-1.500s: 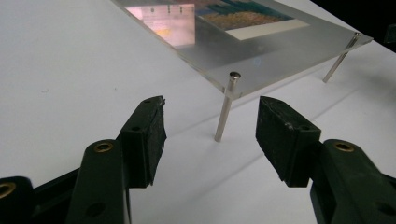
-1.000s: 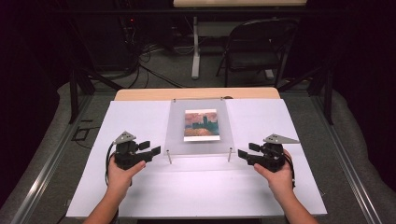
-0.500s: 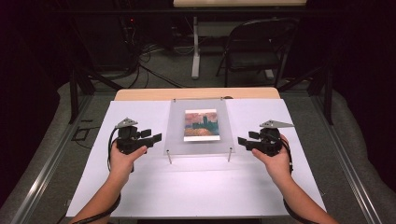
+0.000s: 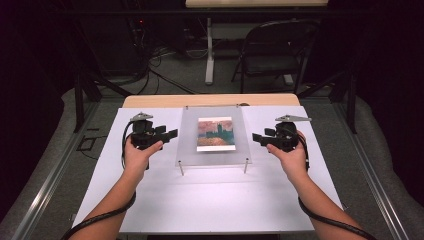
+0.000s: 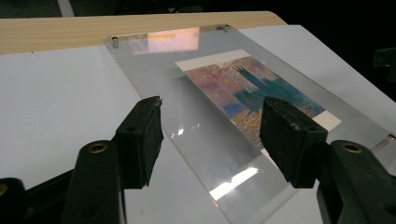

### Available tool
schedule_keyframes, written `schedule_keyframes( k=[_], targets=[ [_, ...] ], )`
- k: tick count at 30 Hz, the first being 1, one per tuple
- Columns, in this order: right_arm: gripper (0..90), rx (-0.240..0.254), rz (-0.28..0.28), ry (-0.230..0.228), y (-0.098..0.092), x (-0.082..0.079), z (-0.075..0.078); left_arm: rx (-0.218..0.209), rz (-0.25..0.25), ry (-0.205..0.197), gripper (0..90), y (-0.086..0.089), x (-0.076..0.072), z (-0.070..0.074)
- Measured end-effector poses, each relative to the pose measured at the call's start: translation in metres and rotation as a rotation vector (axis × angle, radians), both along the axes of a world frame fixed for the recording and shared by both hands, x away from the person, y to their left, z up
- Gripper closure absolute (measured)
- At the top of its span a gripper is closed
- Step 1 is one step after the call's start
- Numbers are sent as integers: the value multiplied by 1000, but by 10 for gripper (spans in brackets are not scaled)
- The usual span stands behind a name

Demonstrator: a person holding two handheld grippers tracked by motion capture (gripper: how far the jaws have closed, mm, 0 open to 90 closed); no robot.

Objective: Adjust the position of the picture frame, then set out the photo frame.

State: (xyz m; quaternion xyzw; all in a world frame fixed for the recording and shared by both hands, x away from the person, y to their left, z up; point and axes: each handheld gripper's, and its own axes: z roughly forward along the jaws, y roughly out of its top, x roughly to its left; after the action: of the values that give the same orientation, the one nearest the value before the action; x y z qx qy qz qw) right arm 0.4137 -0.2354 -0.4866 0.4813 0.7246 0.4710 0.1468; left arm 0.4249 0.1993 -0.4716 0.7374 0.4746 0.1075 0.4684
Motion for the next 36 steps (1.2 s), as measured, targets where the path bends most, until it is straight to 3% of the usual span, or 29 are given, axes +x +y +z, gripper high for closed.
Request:
schedule_keyframes(
  k=[12,19,23,28,36],
  targets=[
    [368,-38,-1,7,14,41,6,-3,11,10,390,-13,39,0],
    [368,-20,-20,16,19,59,7,-9,35,42,390,-19,60,-1],
    [368,-34,-27,31,22,70,5,11,43,56,389,-23,68,-2],
    [368,-47,-40,36,23,80,3,5,40,67,383,-28,73,-6],
    [371,-46,-46,63,29,93,-5,26,70,99,383,-33,84,-23]
  ],
)
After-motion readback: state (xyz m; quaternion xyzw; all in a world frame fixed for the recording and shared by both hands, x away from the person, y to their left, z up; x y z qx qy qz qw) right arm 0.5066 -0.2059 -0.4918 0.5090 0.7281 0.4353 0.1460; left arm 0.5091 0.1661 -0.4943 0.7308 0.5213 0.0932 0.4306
